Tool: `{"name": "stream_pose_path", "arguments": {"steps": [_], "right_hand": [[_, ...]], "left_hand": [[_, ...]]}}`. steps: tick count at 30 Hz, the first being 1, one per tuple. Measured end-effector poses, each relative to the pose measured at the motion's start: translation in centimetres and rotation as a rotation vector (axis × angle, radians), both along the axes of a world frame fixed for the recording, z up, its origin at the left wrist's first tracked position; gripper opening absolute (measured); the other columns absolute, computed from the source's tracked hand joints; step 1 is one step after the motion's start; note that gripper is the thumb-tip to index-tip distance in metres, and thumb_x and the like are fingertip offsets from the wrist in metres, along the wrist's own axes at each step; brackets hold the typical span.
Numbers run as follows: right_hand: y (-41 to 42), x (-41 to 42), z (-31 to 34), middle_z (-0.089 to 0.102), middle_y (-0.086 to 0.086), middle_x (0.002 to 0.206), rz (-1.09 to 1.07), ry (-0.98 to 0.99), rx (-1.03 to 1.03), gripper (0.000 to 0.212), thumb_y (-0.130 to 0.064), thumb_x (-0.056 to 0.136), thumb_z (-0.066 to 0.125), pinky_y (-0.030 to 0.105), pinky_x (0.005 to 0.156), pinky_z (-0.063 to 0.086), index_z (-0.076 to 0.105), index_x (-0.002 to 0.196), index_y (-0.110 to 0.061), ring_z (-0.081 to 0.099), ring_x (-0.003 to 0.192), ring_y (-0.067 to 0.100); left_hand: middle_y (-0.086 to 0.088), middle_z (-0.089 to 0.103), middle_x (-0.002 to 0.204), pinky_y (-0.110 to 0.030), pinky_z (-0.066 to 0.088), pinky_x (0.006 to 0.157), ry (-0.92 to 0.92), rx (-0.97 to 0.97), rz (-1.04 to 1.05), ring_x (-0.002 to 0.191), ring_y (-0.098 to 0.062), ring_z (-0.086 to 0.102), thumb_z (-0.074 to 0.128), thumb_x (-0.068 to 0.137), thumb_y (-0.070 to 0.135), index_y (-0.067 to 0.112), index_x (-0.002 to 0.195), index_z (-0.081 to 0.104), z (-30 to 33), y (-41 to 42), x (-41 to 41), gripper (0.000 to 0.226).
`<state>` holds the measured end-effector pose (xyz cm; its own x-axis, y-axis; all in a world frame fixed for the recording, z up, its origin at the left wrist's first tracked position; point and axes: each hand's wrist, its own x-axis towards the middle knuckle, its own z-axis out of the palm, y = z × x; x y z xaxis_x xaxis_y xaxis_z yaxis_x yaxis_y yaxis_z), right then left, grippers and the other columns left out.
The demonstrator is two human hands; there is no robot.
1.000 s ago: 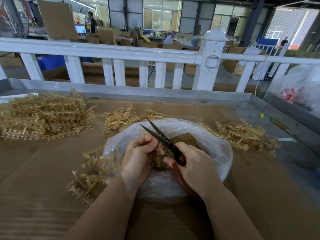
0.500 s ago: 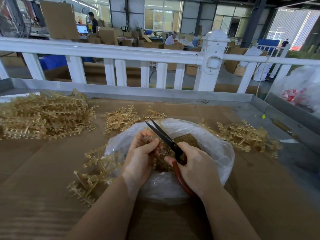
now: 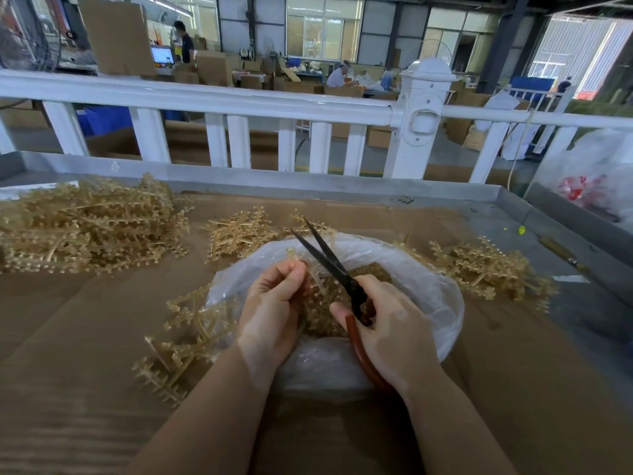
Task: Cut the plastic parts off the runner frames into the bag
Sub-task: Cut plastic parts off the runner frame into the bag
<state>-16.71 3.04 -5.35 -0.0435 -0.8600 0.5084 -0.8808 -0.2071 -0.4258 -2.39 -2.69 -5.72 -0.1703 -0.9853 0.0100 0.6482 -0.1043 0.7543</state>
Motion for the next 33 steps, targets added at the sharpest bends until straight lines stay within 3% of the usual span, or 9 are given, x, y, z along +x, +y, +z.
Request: {"name": "stream_pose_path", "arguments": {"steps": [4, 8, 16, 23, 27, 33], "right_hand": [[0.04, 0.19, -0.28, 0.06, -0.012, 0.091, 0.002, 0.053, 0.009, 0.043, -0.06, 0.082, 0.045, 0.016, 0.075, 0.034, 0.059, 0.107, -0.029, 0.052, 0.09, 0.007], [-0.07, 0.19, -0.41, 0.06, -0.011, 0.093, 0.006, 0.067, 0.029, 0.046, -0.062, 0.082, 0.041, 0.018, 0.076, 0.036, 0.058, 0.11, -0.03, 0.052, 0.091, 0.009], [-0.01, 0.11, -0.14, 0.061, -0.009, 0.09, 0.027, 0.055, 0.019, 0.047, -0.062, 0.081, 0.042, 0.018, 0.074, 0.036, 0.059, 0.107, -0.027, 0.054, 0.088, 0.009], [-0.01, 0.15, 0.17, 0.06, -0.011, 0.084, 0.046, 0.053, 0.004, 0.043, -0.06, 0.083, 0.044, 0.016, 0.069, 0.037, 0.06, 0.102, -0.025, 0.054, 0.079, 0.007], [-0.14, 0.23, 0.13, 0.055, -0.012, 0.08, 0.04, 0.064, 0.007, 0.037, -0.057, 0.085, 0.048, 0.016, 0.066, 0.033, 0.059, 0.1, -0.025, 0.049, 0.075, 0.005], [-0.21, 0.34, 0.21, 0.055, -0.012, 0.077, 0.036, 0.072, 0.003, 0.032, -0.052, 0.087, 0.054, 0.017, 0.065, 0.035, 0.059, 0.099, -0.022, 0.051, 0.071, 0.007]], "left_hand": [[-0.01, 0.061, 0.076, -0.032, 0.051, 0.074, 0.005, -0.011, -0.037, 0.072, -0.019, 0.057, 0.06, 0.075, 0.013, 0.012, 0.067, 0.068, 0.15, 0.0, 0.14, 0.011], [-0.013, 0.054, 0.078, -0.034, 0.045, 0.076, 0.024, 0.011, -0.041, 0.073, -0.022, 0.051, 0.057, 0.074, 0.011, 0.009, 0.069, 0.066, 0.28, 0.1, 0.22, 0.011], [-0.011, 0.067, 0.074, -0.034, 0.053, 0.078, -0.031, -0.005, -0.087, 0.071, -0.021, 0.063, 0.058, 0.071, 0.007, 0.003, 0.074, 0.063, 0.58, 0.47, -0.1, 0.007], [-0.014, 0.062, 0.079, -0.034, 0.047, 0.082, -0.056, -0.022, -0.091, 0.075, -0.022, 0.057, 0.059, 0.071, 0.005, 0.009, 0.062, 0.067, 0.85, 0.61, -0.26, 0.013], [-0.011, 0.063, 0.073, -0.028, 0.051, 0.073, -0.083, -0.037, -0.105, 0.069, -0.018, 0.059, 0.06, 0.07, 0.008, 0.013, 0.057, 0.069, 0.9, 0.6, -0.24, 0.017], [-0.012, 0.064, 0.076, -0.03, 0.053, 0.071, -0.102, -0.018, -0.119, 0.069, -0.019, 0.061, 0.062, 0.071, 0.008, 0.012, 0.059, 0.069, 0.82, 0.57, -0.2, 0.014]]}}
